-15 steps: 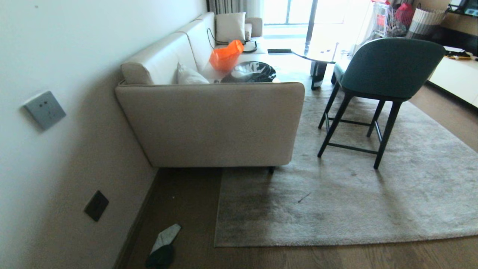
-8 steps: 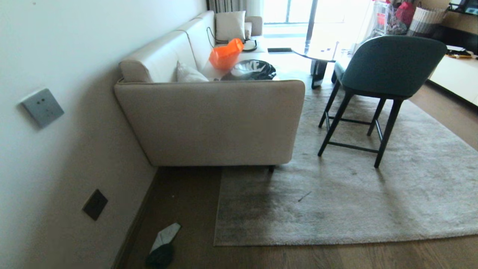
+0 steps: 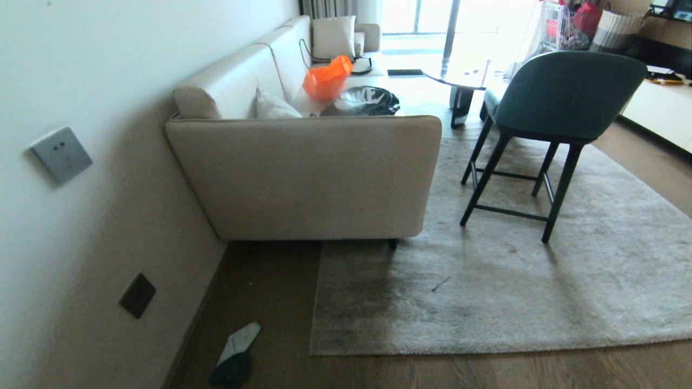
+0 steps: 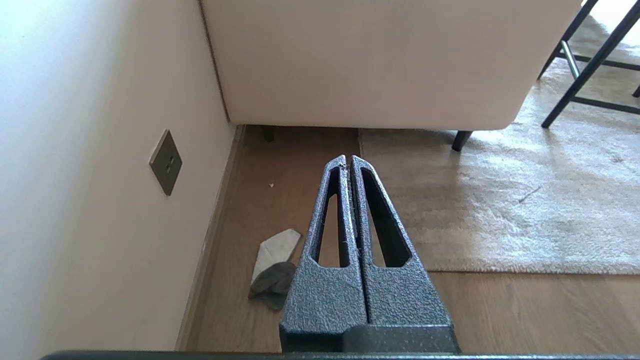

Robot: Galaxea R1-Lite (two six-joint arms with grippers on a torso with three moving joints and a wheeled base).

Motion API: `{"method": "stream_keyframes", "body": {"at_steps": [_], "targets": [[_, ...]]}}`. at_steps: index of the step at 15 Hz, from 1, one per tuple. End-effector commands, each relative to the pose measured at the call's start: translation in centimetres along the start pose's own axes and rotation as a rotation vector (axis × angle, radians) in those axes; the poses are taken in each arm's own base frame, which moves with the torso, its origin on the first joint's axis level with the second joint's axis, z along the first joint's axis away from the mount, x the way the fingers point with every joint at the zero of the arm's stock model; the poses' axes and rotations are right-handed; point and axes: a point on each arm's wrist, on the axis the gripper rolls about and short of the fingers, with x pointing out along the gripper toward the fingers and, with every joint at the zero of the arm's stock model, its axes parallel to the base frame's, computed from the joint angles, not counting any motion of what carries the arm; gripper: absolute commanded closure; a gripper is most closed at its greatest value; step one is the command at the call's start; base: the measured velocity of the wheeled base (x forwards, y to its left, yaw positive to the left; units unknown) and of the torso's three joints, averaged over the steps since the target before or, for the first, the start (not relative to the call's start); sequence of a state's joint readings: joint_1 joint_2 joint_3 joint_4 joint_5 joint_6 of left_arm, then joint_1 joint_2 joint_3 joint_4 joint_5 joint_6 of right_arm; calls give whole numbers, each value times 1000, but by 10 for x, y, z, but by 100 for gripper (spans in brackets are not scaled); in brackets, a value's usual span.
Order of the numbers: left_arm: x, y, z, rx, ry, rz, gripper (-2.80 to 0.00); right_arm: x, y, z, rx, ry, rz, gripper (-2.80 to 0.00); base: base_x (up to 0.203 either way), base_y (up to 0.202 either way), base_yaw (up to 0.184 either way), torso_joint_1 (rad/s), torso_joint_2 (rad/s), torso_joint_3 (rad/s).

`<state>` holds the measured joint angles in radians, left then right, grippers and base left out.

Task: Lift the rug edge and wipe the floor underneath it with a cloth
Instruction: Pick up the rag

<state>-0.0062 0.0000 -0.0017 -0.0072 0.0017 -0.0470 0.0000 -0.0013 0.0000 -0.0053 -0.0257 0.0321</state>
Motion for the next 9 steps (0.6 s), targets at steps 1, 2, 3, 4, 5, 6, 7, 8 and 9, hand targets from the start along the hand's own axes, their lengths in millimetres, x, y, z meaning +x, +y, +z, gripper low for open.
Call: {"method": "stream_keyframes", "body": {"at_steps": [1,2,3,4,5,6,7,8,9], "targets": [[0,0,0,-1,0,0,0,0,0,0,0,0,0,0,0,0,0,0,0,0],[0,0,0,-1,0,0,0,0,0,0,0,0,0,0,0,0,0,0,0,0],[0,0,0,-1,0,0,0,0,0,0,0,0,0,0,0,0,0,0,0,0],[0,0,0,-1,0,0,0,0,0,0,0,0,0,0,0,0,0,0,0,0],[0,0,0,-1,0,0,0,0,0,0,0,0,0,0,0,0,0,0,0,0],[0,0,0,-1,0,0,0,0,0,0,0,0,-1,0,0,0,0,0,0,0],[0,0,0,-1,0,0,0,0,0,0,0,0,0,0,0,0,0,0,0,0],[0,0,0,-1,0,0,0,0,0,0,0,0,0,0,0,0,0,0,0,0],[0,0,0,-1,0,0,0,0,0,0,0,0,0,0,0,0,0,0,0,0]]}}
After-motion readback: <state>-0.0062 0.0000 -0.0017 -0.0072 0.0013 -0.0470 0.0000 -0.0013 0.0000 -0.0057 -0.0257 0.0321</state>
